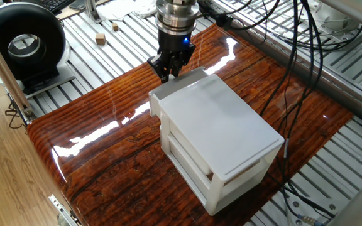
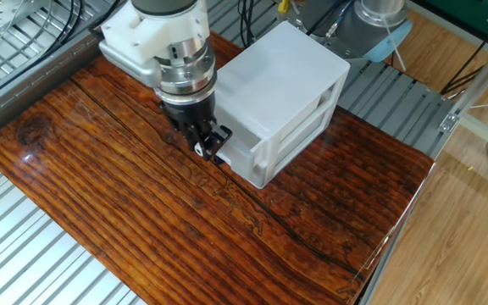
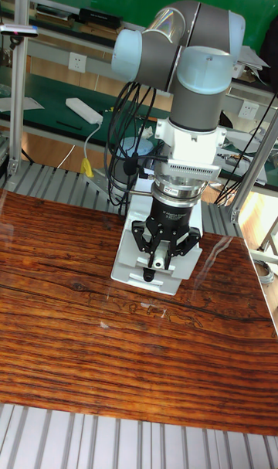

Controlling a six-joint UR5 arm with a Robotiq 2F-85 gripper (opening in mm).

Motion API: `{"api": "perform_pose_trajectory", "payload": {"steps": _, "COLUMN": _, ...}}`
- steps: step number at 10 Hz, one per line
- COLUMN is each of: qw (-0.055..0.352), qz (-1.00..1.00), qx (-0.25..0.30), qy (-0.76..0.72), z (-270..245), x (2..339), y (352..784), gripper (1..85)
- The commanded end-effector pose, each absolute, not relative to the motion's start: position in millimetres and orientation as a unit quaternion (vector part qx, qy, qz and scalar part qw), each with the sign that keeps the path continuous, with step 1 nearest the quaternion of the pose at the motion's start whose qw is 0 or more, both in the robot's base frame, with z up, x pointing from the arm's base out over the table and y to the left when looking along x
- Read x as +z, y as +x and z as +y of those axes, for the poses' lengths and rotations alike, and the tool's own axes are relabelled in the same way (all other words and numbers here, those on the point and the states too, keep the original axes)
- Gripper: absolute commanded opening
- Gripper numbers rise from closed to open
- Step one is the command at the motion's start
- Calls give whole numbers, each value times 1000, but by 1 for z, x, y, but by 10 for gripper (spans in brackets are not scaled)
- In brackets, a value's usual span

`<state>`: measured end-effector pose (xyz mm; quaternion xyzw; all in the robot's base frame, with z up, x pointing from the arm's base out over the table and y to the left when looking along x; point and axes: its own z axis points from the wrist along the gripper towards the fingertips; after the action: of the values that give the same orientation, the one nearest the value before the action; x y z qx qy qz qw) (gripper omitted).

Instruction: Grasp the handle and open the drawer

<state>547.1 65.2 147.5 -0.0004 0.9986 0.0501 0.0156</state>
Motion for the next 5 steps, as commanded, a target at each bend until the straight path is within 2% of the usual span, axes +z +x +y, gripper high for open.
{"api": "perform_pose_trajectory", "payload": {"steps": 1, "qw": 19, "qz": 998, "qx": 56, "qy": -3, "z": 65, "x": 149, "y": 555, "gripper": 177}}
{"api": "perform_pose_trajectory", "payload": {"steps": 5, "qw": 19, "qz": 998, "qx": 52, "qy": -6, "z": 65, "x": 148, "y": 566, "gripper": 173}}
